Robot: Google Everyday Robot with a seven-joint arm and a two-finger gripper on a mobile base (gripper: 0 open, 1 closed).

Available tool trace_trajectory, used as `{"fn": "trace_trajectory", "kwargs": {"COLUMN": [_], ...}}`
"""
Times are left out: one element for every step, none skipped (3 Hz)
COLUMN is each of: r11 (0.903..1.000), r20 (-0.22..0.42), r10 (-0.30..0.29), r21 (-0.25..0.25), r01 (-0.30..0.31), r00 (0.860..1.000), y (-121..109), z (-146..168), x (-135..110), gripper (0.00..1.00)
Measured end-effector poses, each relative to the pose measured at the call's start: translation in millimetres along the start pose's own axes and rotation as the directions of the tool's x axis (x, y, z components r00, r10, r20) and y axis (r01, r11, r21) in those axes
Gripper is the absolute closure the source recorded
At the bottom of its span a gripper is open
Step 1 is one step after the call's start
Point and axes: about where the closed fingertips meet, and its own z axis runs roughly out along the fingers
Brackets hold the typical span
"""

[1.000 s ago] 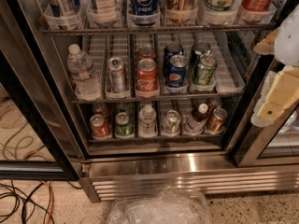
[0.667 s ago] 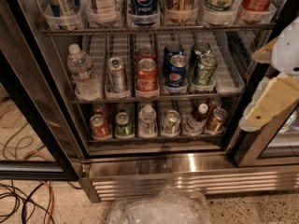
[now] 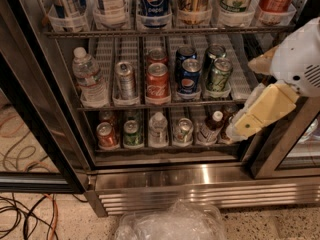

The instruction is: Pick coke can from middle shelf of fridge

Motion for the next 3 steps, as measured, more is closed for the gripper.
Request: {"fn": "trace_trajectory", "kwargs": {"r11": [1.0000, 0.9994, 0.9899], "r20": [0.000, 0.048, 0.135], "r10": [0.000, 0.028, 0.132], "r21": [0.000, -0.021, -0.071], "r01": [0.000, -0.027, -0.123], "r00": [1.000, 0.998, 0.982], "y": [0, 8, 34], "z": [0, 31, 78], "x": [0, -17, -36], "gripper": [0.00, 0.00, 0.00]}}
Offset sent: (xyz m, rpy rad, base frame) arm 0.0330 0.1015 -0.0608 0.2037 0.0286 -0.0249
